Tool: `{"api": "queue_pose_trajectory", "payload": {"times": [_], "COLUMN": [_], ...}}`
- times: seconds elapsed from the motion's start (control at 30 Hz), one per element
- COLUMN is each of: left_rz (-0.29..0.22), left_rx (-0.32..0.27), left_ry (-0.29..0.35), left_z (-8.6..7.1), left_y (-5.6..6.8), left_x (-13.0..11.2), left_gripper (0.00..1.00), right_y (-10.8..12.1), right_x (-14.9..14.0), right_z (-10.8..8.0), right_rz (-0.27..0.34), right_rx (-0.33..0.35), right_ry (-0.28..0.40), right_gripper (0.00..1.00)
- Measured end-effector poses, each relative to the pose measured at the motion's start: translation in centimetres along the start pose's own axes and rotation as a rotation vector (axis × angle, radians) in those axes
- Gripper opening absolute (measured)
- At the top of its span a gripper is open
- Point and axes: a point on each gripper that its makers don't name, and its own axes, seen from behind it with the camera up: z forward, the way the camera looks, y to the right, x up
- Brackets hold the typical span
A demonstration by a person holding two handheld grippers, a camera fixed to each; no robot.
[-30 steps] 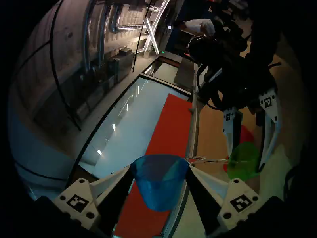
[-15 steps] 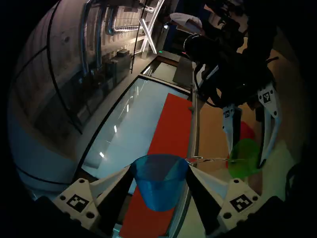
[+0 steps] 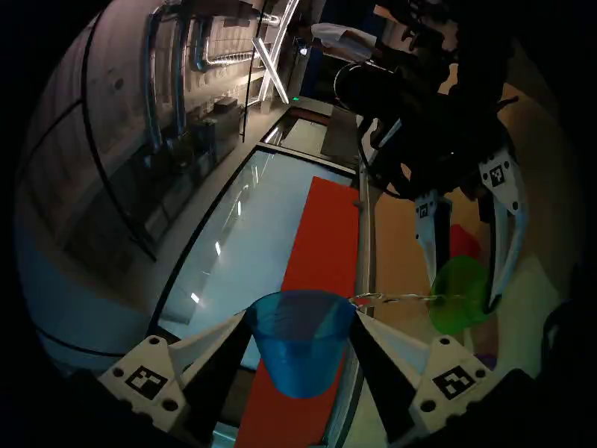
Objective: Pour water
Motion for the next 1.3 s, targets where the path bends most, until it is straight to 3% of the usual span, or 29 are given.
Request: {"api": "queue_pose_trajectory", "payload": {"times": [0.87,1.3], "left_rz": [0.058,0.097], "left_rx": [0.006,0.000], "left_ry": [-0.004,-0.011], "left_z": [0.20,0.45], "left_y": [-0.59,-0.10], "left_x": [0.23,0.08], "left_gripper": [0.88,0.88], "right_y": [0.17,0.38], "right_x": [0.35,0.42], "right_z": [-0.19,-0.26], "right_rz": [-0.004,-0.007], "right_rx": [-0.004,-0.008], "right_ry": [0.007,0.009], "right_gripper": [0.91,0.91]}}
